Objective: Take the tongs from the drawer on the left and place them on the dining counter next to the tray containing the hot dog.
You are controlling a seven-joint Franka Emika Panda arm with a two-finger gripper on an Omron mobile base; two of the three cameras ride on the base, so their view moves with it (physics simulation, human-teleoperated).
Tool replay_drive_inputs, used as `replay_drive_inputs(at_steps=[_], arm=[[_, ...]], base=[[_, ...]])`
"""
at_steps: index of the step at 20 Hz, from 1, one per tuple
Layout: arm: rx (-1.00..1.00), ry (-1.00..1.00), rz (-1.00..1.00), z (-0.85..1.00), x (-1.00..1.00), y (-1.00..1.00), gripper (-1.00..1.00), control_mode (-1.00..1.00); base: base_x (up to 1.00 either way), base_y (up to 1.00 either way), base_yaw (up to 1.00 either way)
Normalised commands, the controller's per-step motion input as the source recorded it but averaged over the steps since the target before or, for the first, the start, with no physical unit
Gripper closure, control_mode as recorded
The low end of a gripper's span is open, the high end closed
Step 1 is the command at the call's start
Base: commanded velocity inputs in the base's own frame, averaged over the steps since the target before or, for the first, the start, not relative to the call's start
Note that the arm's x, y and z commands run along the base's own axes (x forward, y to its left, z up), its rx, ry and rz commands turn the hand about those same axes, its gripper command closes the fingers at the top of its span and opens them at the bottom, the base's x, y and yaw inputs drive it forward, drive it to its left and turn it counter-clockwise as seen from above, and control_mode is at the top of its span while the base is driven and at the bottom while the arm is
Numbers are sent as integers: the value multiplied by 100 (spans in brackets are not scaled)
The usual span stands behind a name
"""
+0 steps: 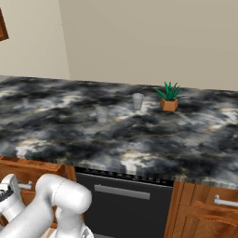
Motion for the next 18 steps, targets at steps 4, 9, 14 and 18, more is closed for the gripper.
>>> replay_drive_inputs(at_steps=[4,9,14,18], arm=[[0,0,3,0,-52,0,100,-100],[0,0,3,0,-53,0,100,-100],[0,0,3,0,-55,0,100,-100],[0,0,3,0,-55,0,100,-100]], base=[[0,0,0],[0,0,0],[0,0,0],[0,0,0]])
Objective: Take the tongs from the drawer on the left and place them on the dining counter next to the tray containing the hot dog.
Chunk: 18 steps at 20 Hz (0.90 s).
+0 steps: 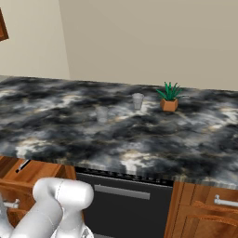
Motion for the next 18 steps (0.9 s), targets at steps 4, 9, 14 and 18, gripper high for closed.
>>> replay_drive_inputs(at_steps=[4,9,14,18], arm=[[0,0,2,0,-58,0,100,-100],[0,0,2,0,-60,0,100,-100],[1,0,2,0,-60,0,100,-100],[1,0,1,0,-65,0,100,-100]], base=[[0,0,0],[0,0,0],[0,0,0],[0,0,0]])
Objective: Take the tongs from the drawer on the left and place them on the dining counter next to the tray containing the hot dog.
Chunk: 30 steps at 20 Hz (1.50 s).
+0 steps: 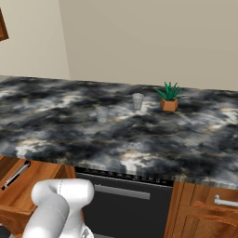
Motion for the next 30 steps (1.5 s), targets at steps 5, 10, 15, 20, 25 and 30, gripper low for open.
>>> replay_drive_inputs(at_steps=[5,10,15,20,25,30], arm=[[2,0,1,0,-66,0,100,-100],[1,0,2,0,-64,0,100,-100],[0,0,1,0,-14,0,100,-100],[0,0,0,0,0,0,100,-100],[0,0,0,0,0,0,-100,-100],[0,0,0,1,-17,0,-100,-100]], base=[[0,0,0],[0,0,0],[0,0,0],[0,0,0],[0,0,0],[0,0,0]])
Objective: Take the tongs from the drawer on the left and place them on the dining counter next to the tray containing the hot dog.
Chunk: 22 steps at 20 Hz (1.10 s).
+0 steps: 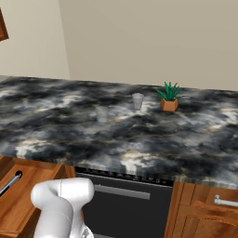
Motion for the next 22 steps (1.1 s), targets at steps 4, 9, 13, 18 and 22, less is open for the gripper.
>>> replay_drive_inputs(at_steps=[4,9,13,18,22], arm=[[0,-3,0,29,-89,0,-100,-100],[1,-1,0,56,-94,0,-100,-100],[1,0,0,69,-75,-1,-100,-100],[1,0,1,74,-70,-5,-100,-100],[0,-1,0,77,-59,-5,-100,-100]], base=[[0,0,0],[0,0,0],[0,0,0],[0,0,0],[0,0,0]])
